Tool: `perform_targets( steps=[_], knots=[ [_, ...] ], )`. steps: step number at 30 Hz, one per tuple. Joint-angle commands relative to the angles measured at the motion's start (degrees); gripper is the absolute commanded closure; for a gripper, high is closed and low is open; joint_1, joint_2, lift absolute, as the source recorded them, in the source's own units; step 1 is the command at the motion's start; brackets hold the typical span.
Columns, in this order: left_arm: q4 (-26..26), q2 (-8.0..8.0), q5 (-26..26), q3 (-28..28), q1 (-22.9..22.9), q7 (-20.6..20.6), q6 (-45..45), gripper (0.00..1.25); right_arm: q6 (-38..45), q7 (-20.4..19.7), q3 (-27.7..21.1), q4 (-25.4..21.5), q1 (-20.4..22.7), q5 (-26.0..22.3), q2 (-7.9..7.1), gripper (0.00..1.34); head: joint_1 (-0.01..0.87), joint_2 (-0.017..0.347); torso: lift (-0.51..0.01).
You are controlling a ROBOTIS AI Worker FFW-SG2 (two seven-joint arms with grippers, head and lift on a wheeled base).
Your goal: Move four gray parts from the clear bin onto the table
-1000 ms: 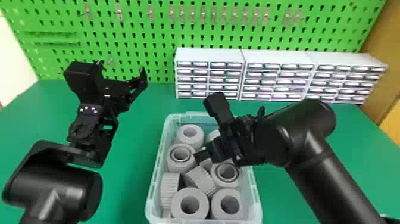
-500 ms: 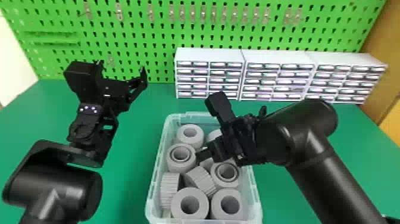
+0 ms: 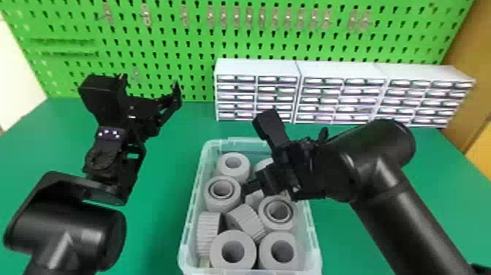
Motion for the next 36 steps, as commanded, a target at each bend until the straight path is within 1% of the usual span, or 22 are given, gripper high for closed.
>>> perform_targets(
  steps=[1,5,15,16,18,21,32,34,36],
  knots=[
    [0.0,-0.05,0.0,-0.3,-0.3,0.0,0.0,0.16,-2.4,0.0,1.4,0.7,-0.9,1.7,0.03,0.52,0.678,0.034,-0.05],
    [0.0,-0.05,0.0,-0.5,-0.5,0.0,0.0,0.16,-4.2,0.0,3.1,3.0,-2.4,2.2,0.21,0.52,0.678,0.034,-0.05],
    [0.0,-0.05,0.1,-0.4,-0.2,0.0,0.0,0.16,-12.5,0.1,8.0,11.4,-6.5,2.6,1.0,0.52,0.678,0.034,-0.05],
    [0.0,-0.05,0.1,-0.4,-0.2,0.0,0.0,0.16,-13.6,0.4,8.4,12.5,-6.7,2.4,1.17,0.52,0.678,0.034,-0.05],
    [0.0,-0.05,0.1,-0.4,-0.2,0.0,0.0,0.16,-16.2,3.1,8.9,15.2,-7.2,2.6,1.53,0.52,0.678,0.034,-0.05],
    [0.0,-0.05,0.1,-0.3,-0.2,0.0,0.0,0.16,-17.9,4.3,10.1,18.0,-8.2,3.1,1.88,0.52,0.678,0.034,-0.05],
    [0.0,-0.05,0.1,-0.5,-0.3,-0.1,0.0,0.16,-21.3,4.7,13.0,22.7,-10.0,3.3,2.58,0.52,0.678,0.034,-0.05],
    [0.0,-0.05,0.1,-0.6,-0.4,-0.1,0.0,0.16,-21.9,4.8,13.3,23.7,-10.3,3.1,2.67,0.52,0.678,0.034,-0.05],
    [0.0,-0.05,0.1,-0.5,-0.4,-0.1,0.0,0.16,-22.9,4.9,13.5,25.5,-10.5,2.0,2.76,0.52,0.678,0.034,-0.05]
  ],
)
